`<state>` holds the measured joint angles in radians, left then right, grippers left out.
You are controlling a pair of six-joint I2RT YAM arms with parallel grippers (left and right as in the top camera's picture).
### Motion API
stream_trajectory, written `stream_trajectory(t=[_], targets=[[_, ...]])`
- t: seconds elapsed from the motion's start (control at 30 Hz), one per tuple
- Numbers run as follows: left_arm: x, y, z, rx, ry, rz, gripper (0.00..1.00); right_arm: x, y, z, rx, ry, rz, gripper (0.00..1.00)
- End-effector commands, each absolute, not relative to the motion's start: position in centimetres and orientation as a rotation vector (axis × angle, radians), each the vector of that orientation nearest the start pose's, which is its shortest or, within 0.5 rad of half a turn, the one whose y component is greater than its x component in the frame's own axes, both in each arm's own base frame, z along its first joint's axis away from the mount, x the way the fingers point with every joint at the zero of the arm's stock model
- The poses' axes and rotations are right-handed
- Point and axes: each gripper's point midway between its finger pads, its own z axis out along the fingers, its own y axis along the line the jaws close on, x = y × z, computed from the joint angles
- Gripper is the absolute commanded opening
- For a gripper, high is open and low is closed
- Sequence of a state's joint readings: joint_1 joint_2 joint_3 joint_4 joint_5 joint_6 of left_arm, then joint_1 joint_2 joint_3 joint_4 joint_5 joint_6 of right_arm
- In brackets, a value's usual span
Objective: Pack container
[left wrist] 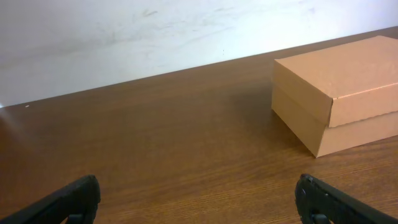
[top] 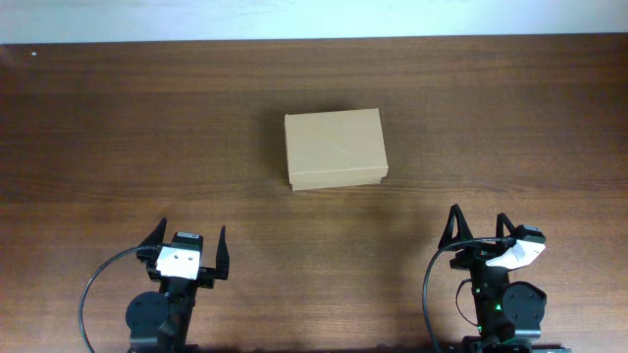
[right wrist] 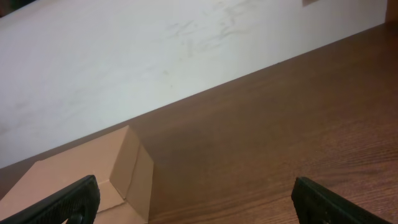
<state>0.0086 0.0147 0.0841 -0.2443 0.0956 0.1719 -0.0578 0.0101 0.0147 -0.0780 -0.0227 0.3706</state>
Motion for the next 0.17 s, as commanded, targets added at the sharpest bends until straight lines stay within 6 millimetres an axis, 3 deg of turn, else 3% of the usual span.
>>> stream_trajectory(t=[0.0,0.13], targets=[[23.77,-1.22,15.06,0.204,1.732,0.062,1.00,24.58,-1.04,15.64,0.340,1.617,0.258,0.99],[23.77,-1.22,15.06,0.204,1.732,0.062,0.99,24.58,-1.04,15.64,0.340,1.617,0.258,0.99]])
